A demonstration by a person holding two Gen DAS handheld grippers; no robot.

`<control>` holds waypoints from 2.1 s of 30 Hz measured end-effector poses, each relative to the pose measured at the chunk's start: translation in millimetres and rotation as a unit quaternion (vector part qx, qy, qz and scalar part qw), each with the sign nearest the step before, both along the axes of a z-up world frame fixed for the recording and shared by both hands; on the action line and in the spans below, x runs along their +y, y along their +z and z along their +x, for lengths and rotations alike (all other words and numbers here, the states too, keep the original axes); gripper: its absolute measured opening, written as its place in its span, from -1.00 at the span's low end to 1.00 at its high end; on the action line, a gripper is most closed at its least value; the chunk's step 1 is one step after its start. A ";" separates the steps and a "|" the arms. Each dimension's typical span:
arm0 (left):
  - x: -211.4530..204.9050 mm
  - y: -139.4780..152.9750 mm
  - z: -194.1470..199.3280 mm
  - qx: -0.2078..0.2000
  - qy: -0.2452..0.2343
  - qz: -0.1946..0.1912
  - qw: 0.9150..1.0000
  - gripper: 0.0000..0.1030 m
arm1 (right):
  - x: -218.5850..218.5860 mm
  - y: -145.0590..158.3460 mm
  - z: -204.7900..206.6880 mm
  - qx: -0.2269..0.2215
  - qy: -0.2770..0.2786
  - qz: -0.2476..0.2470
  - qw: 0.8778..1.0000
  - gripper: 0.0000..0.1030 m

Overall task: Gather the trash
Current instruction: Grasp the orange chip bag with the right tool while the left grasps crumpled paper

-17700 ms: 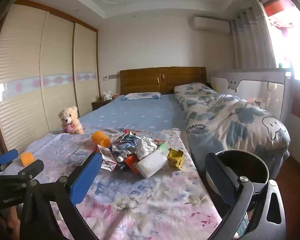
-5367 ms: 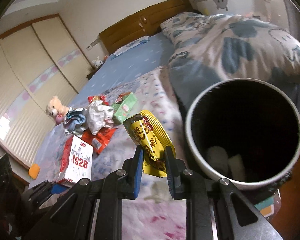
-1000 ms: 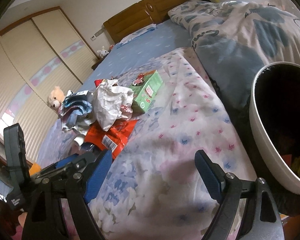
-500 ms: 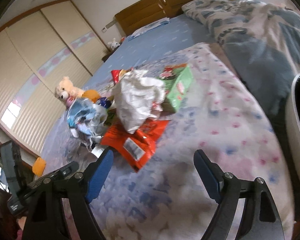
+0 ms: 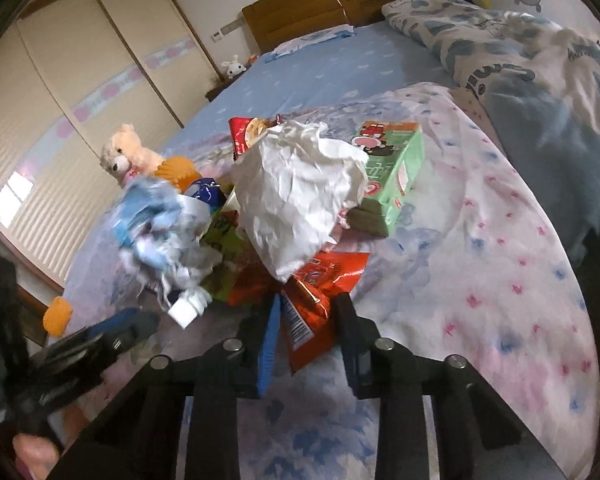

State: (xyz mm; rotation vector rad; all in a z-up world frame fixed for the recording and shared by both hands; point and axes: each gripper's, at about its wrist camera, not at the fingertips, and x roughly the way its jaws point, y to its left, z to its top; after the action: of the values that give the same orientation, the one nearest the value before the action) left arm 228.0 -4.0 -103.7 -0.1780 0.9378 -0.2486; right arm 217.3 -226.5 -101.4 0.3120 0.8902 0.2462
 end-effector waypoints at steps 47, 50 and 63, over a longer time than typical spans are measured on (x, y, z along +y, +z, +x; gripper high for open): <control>-46.0 18.1 -13.1 -0.032 -0.017 0.027 0.999 -0.94 | -55.7 15.6 -82.5 -0.029 -0.035 -0.004 0.999 -0.56; -45.9 23.8 -26.1 -0.037 -0.028 0.021 0.999 -0.95 | -59.1 18.1 -85.9 -0.033 -0.038 0.001 0.999 -0.56; -96.2 36.0 -66.6 -0.045 -0.097 0.016 0.994 -0.95 | -87.6 28.5 -110.7 -0.044 -0.065 0.001 0.997 -0.56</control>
State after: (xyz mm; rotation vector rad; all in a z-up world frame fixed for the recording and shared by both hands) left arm 161.4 -100.1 -67.7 -0.0444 0.8687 -0.4178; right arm 106.6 -314.1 -72.9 0.3575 0.7803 0.1406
